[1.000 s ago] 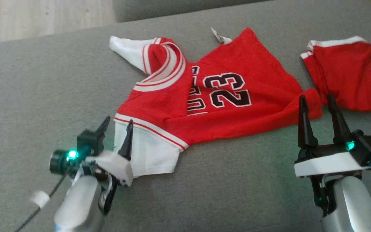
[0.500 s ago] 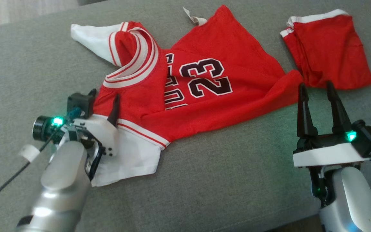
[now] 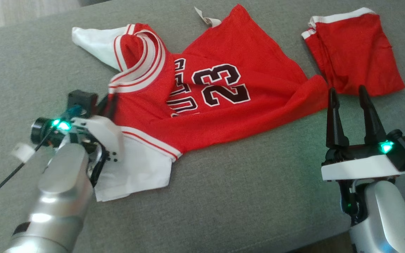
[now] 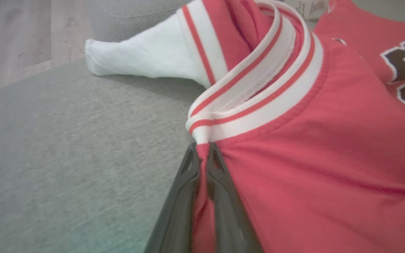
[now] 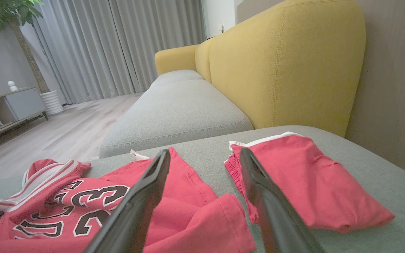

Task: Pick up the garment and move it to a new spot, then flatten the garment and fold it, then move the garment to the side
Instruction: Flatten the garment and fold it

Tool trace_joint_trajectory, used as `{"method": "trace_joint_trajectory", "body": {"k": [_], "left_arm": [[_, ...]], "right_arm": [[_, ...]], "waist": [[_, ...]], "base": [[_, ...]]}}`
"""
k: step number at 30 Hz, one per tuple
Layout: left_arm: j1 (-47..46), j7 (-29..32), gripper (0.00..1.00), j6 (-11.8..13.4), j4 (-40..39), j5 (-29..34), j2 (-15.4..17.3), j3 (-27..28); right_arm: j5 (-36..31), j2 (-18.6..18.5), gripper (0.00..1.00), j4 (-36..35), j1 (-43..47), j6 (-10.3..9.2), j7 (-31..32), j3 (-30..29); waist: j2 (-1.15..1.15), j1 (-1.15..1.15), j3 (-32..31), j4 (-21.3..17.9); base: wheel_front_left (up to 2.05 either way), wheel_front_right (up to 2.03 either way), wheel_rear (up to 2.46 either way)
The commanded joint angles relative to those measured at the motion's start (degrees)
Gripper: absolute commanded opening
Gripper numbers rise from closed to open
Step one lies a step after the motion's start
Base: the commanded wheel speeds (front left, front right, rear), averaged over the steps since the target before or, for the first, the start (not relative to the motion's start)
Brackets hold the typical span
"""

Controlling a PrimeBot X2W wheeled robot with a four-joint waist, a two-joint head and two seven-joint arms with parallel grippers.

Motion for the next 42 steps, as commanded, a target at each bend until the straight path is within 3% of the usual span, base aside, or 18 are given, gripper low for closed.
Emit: {"method": "trace_joint_trajectory", "body": {"k": [1, 9, 15, 17, 18, 19, 26, 35, 42], "left_arm": [[-0.4, -1.1, 0.0, 1.2, 0.0, -0.5, 2.7, 2.5], [-2.8, -10.3, 0.0, 4.9, 0.6, -3.3, 5.3, 7.3], [-3.4, -12.3, 0.0, 5.4, 2.6, -4.4, 5.5, 8.2], [-3.4, -12.7, 0.45, 5.5, 3.4, -4.6, 5.5, 8.3], [-3.4, -13.1, 0.96, 5.6, 3.6, -4.8, 5.5, 8.4], [-3.4, -13.6, 1.0, 5.8, 3.8, -4.8, 5.4, 8.4], [-1.5, -16.9, 1.0, 4.8, -0.3, -5.3, 4.4, 8.6], [13.9, -17.5, 1.0, 5.8, -25.7, -3.5, 1.6, 11.0], [26.3, -17.6, 1.0, 6.5, -34.8, -2.2, -1.9, 9.6]], "right_arm": [[0.0, -0.2, 1.0, -2.0, -1.4, 0.13, -0.6, 1.0], [-1.3, -0.2, 1.0, -1.6, -1.5, 0.13, -0.6, 1.5], [-1.9, -0.2, 1.0, -0.5, -1.3, 0.13, -0.6, 1.9], [-2.0, -0.2, 1.0, -0.3, -1.4, 0.13, -0.6, 2.0], [-2.0, -0.2, 1.0, -0.2, -1.4, 0.13, -0.6, 2.0], [-2.1, -0.2, 1.0, -0.1, -1.4, 0.13, -0.6, 2.0], [-2.0, -0.2, 1.0, -0.1, -1.2, 0.13, -0.6, 1.9], [-1.7, -0.2, 1.0, -2.5, 1.1, 0.13, -0.6, 1.2], [-2.0, -0.2, 1.0, -2.1, 3.4, 0.13, -0.6, 1.3]], "waist": [[0.0, -0.01, -0.4, 0.5], [0.0, -0.01, -1.5, 3.2], [0.0, -0.01, -2.3, 4.8], [0.0, -0.01, -2.6, 5.4], [0.0, -0.01, -2.8, 5.8], [0.0, -0.01, -2.9, 6.2], [0.0, -0.01, -5.0, 8.9], [0.0, -0.01, -9.3, 13.7], [0.0, -0.01, -11.3, 16.2]], "base": [[0.0, 0.0, 0.0], [0.0, 0.0, 0.0], [0.0, 0.0, 0.0], [0.0, 0.0, 0.0], [0.0, 0.0, 0.0], [0.0, 0.0, 0.0], [0.0, 0.0, 0.0], [0.0, 0.0, 0.0], [0.0, 0.0, 0.0]]}}
